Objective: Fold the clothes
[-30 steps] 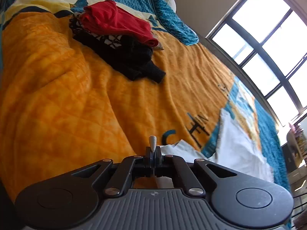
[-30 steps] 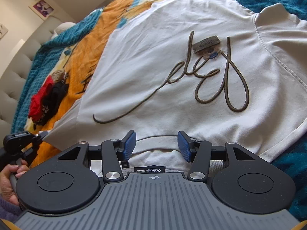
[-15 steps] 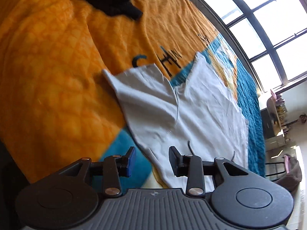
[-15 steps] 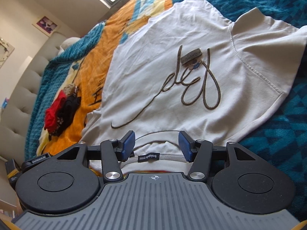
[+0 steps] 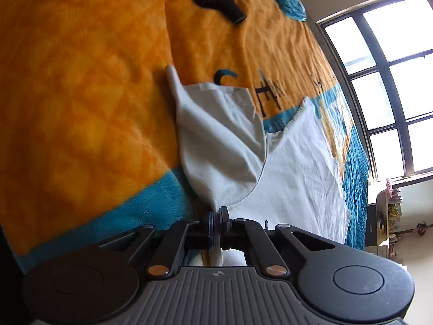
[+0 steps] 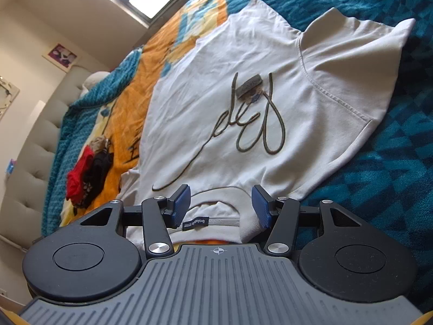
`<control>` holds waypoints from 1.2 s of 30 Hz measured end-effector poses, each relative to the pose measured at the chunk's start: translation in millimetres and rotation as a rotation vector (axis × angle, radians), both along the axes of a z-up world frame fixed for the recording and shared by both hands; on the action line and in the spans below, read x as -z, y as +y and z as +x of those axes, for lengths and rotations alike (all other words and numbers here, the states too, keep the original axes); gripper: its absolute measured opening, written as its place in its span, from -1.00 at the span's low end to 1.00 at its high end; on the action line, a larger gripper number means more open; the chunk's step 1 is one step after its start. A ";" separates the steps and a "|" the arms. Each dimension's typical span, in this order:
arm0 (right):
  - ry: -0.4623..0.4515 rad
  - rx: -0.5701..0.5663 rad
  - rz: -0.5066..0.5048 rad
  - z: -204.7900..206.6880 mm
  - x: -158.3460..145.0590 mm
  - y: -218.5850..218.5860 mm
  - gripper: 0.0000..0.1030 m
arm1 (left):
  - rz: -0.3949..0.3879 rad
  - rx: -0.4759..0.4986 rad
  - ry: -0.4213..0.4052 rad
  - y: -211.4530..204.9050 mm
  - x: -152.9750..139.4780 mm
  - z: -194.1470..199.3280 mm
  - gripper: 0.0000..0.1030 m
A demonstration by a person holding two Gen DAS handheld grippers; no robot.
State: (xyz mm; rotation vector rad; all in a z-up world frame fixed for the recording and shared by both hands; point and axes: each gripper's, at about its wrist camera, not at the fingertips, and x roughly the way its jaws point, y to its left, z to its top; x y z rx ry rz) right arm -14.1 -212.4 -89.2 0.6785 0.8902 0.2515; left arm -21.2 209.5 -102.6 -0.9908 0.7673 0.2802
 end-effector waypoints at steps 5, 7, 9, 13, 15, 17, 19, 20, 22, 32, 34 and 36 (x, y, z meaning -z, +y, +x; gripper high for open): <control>0.013 0.029 -0.009 -1.1 4.5 -11.2 0.10 | 0.102 0.053 0.052 -16.4 -7.9 -4.8 -0.95; 0.014 0.049 -0.002 -3.9 2.6 -17.9 0.10 | 0.079 0.071 0.072 -12.7 0.9 -1.1 -0.86; 0.015 0.069 0.005 -6.7 0.7 -24.6 0.10 | 0.069 0.088 0.068 -10.6 0.2 -3.3 -0.78; 0.032 0.108 0.035 -15.0 -2.8 -42.3 0.14 | 0.034 0.168 0.037 -15.9 -9.6 -13.5 -0.62; 0.061 0.114 0.057 -17.7 -1.4 -48.7 0.14 | -0.017 0.243 0.010 -27.8 -13.3 -16.5 -0.62; 0.101 0.112 0.082 -18.8 1.7 -53.1 0.11 | -0.067 0.306 0.013 -43.3 -10.8 -13.4 -0.61; 0.131 0.142 0.090 -20.0 5.1 -55.3 0.08 | -0.118 0.367 0.021 -59.1 -7.4 -9.4 -0.46; 0.137 0.156 0.093 -20.0 6.2 -56.6 0.08 | -0.130 0.373 0.030 -64.7 -3.4 -6.9 -0.40; 0.149 0.175 0.109 -18.7 9.3 -58.3 0.07 | -0.143 0.354 0.053 -72.3 5.9 -1.7 -0.39; 0.253 0.226 0.215 -2.5 38.1 -50.4 0.01 | -0.212 0.195 0.058 -66.5 24.4 -0.8 -0.39; 0.259 0.245 0.234 -0.8 43.3 -48.9 0.01 | -0.207 0.189 0.050 -69.7 25.1 3.2 -0.39; 0.265 0.263 0.252 0.8 48.5 -47.5 -0.16 | -0.193 0.187 0.050 -74.1 25.2 6.1 -0.43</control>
